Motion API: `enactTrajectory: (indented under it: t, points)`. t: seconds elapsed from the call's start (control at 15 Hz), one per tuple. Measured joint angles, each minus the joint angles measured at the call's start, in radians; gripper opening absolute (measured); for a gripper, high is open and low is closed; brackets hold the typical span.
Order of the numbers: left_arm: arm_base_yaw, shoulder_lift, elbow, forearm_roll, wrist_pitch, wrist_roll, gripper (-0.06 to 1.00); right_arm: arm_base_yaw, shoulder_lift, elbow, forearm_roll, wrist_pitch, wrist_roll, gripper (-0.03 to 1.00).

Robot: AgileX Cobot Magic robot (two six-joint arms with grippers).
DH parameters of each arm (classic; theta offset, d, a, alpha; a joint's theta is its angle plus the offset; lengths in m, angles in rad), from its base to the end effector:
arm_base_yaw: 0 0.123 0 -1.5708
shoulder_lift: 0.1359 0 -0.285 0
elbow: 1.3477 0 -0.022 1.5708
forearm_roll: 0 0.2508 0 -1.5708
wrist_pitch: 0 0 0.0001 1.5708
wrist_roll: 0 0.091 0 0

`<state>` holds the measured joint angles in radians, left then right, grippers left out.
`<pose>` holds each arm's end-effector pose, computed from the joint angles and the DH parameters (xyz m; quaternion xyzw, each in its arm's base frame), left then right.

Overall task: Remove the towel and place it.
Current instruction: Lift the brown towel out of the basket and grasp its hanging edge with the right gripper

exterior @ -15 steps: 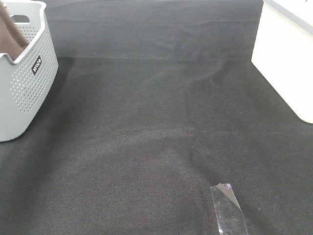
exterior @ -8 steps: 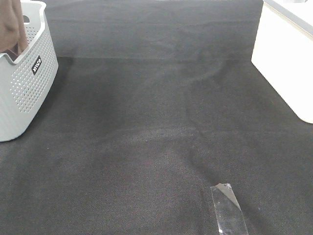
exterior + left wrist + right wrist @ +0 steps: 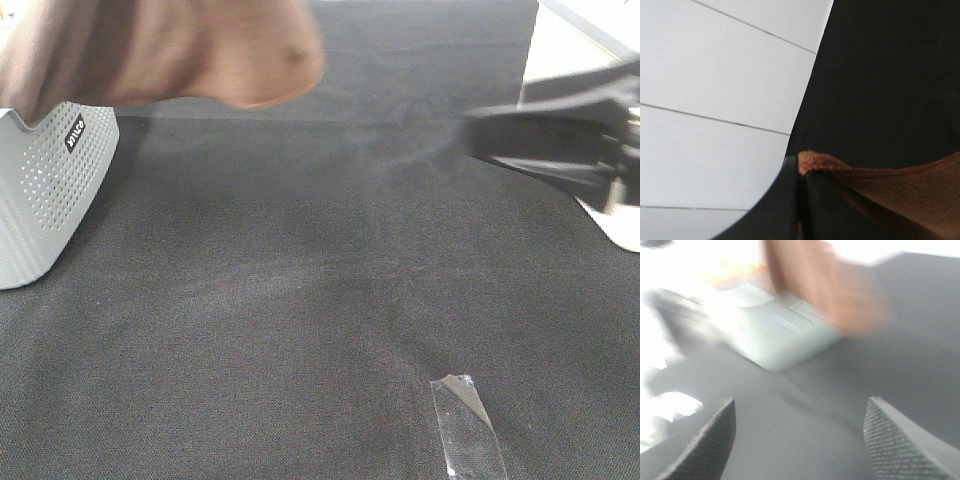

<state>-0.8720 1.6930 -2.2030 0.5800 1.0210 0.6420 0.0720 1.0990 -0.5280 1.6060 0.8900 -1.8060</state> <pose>0.2536 -0.2356 0.5308 0.5479 0.5898 0.2243 0.5493 0.1845 0.0842 0.2705 -0.3241 0.7275 0.3368 0.5023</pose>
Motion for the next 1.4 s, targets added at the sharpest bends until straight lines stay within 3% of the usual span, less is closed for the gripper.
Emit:
enactTrajectory:
  t: [0.13, 0.27, 0.47, 0.73, 0.87, 1.07, 1.4]
  points:
    - [-0.002, 0.004, 0.009, -0.038, -0.034, 0.055, 0.0, 0.0, 0.126, -0.021, 0.087, 0.074, -0.132, 0.7]
    - [-0.002, 0.016, 0.014, -0.057, -0.044, 0.086, 0.0, 0.0, 0.278, -0.078, 0.108, 0.109, -0.192, 0.7]
    - [-0.002, 0.023, 0.016, -0.097, -0.048, 0.089, 0.0, 0.0, 0.435, -0.177, 0.118, 0.121, -0.215, 0.7]
    - [-0.002, 0.023, 0.016, -0.161, -0.074, 0.125, 0.0, 0.005, 0.589, -0.299, 0.12, 0.296, -0.224, 0.73]
    - [-0.002, 0.023, 0.016, -0.166, -0.081, 0.134, 0.0, 0.061, 0.63, -0.348, 0.12, 0.297, -0.225, 0.74]
    - [-0.002, 0.023, 0.016, -0.174, -0.083, 0.134, 0.0, 0.152, 0.677, -0.421, 0.122, 0.224, -0.212, 0.74]
    - [-0.002, 0.023, 0.016, -0.153, -0.031, 0.134, 0.0, 0.16, 0.679, -0.44, 0.084, 0.21, -0.185, 0.74]
